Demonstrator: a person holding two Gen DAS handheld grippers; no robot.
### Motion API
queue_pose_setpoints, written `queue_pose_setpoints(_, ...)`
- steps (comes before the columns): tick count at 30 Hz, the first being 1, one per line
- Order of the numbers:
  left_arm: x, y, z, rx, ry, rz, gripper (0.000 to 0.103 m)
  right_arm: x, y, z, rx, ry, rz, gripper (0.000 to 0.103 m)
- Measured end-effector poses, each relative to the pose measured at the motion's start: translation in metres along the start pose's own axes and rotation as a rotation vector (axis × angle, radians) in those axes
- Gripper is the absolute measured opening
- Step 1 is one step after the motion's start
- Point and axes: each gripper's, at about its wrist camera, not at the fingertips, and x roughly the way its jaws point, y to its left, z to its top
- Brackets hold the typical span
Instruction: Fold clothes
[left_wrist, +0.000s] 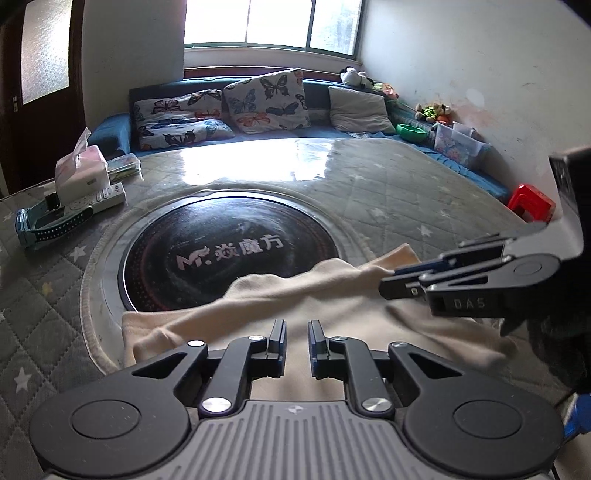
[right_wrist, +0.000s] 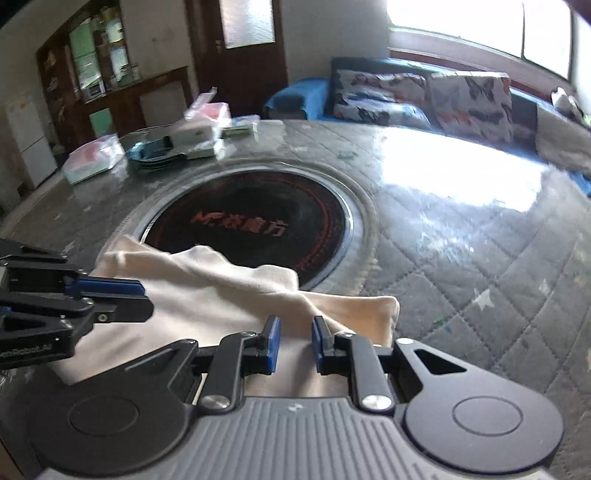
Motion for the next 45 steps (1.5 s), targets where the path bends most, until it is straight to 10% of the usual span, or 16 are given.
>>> queue_pose_setpoints(16, -0.013, -0.026, -0.035, 0.071, -0.002, 0.022, 0.029, -0.038, 0.058, -0.05, -0.17, -0.04, 0.061, 0.02)
queue_pose_setpoints(45, -0.043, 0.029, -0.057, -0.003, -0.017, 0.111, 0.035, -0.048, 0.026, -0.06, -0.129, -0.01, 0.038, 0.035)
